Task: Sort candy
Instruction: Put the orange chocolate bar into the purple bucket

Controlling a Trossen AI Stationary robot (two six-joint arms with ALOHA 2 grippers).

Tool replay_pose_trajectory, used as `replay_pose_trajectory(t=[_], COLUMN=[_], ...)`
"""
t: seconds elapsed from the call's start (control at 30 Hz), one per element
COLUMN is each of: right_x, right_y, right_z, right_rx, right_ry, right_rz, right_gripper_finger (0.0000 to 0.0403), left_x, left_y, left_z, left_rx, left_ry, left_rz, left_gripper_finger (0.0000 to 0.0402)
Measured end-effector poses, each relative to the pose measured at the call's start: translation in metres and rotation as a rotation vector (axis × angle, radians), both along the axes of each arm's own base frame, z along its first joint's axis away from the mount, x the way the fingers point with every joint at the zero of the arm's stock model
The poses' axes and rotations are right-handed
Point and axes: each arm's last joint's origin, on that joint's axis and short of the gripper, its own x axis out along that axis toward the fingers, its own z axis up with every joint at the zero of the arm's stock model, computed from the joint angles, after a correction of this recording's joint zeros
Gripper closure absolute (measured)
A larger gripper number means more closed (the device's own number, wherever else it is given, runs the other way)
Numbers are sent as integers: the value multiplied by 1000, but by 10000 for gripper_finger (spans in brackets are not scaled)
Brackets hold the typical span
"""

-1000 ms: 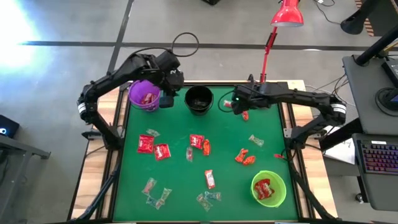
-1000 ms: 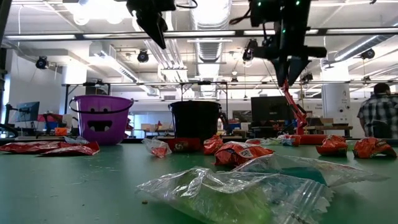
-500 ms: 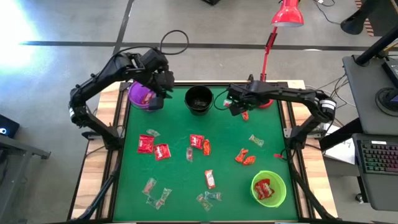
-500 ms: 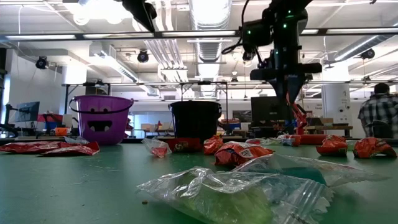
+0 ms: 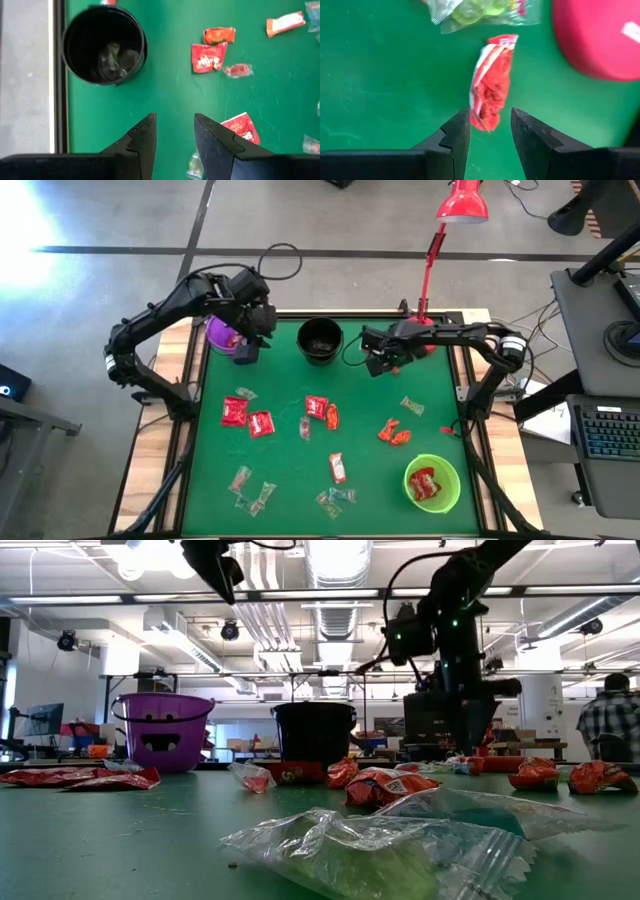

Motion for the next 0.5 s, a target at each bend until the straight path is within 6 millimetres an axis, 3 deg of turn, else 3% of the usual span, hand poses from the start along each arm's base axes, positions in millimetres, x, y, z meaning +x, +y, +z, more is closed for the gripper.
replay_pose_trajectory(t=[0.5], right_x=[-17], right_y=[-6], right_z=[-38], right_rx=[40], right_ry=[-69], right_rz=[-44], right_gripper_finger=[283], left_x=[2], left_y=[1], left_z=[-6], left_rx=[1], left_ry=[1], left_rz=[1], left_gripper_finger=[288])
